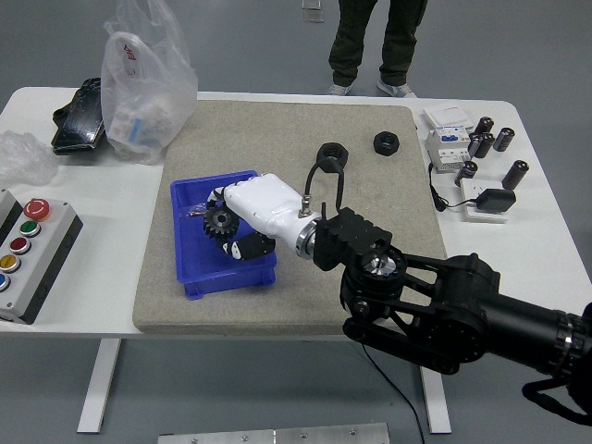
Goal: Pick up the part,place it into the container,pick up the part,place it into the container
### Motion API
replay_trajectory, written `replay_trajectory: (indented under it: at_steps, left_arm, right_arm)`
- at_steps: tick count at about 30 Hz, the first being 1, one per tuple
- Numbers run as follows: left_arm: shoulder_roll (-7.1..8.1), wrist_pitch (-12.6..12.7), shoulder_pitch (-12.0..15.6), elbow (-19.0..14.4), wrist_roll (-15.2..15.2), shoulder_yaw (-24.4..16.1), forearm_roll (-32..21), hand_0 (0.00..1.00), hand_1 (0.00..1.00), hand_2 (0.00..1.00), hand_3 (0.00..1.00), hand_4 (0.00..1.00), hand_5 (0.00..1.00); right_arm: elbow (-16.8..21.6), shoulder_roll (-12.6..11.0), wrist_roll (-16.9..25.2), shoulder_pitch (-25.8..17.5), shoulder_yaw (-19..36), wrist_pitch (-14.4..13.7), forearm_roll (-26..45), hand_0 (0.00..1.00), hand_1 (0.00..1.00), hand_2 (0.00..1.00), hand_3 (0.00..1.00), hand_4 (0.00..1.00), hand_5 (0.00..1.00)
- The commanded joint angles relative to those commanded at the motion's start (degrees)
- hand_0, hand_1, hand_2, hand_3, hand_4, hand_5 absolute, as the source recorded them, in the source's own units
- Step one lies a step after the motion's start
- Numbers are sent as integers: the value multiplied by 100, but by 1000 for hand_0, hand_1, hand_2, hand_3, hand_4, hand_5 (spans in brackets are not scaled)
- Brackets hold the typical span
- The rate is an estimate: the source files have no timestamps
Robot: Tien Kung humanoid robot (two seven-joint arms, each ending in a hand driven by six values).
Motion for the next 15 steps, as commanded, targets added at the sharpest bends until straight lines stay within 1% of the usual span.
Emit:
replay_trajectory:
  at_steps: [3,4,9,10,15]
  left_arm:
    - [3,0,-2,0,3,-4,6,836,775,783,869,853,505]
    - [4,1,-2,0,4,-5,8,835,775,783,869,853,505]
    - [2,0,-2,0,15,-3,8,835,775,783,869,853,505]
    - [0,0,-2,0,15,-5,7,834,774,782,869,852,504]
    - [-1,8,-4,0,-2,-10,8,834,774,782,869,852,504]
  right_arm:
    - [1,-3,-28,1,-11,36,-1,249,282,729,809,608,147]
    - [2,-5,-32,1,-13,42,-1,254,285,736,833,641,135]
    - [20,-12,-60,-1,-20,76,-48,254,285,736,833,641,135]
    - [24,-12,-62,1,-21,88,-60,271,302,759,873,685,142]
    - [38,-14,-48,2,-20,91,-118,271,302,759,873,685,142]
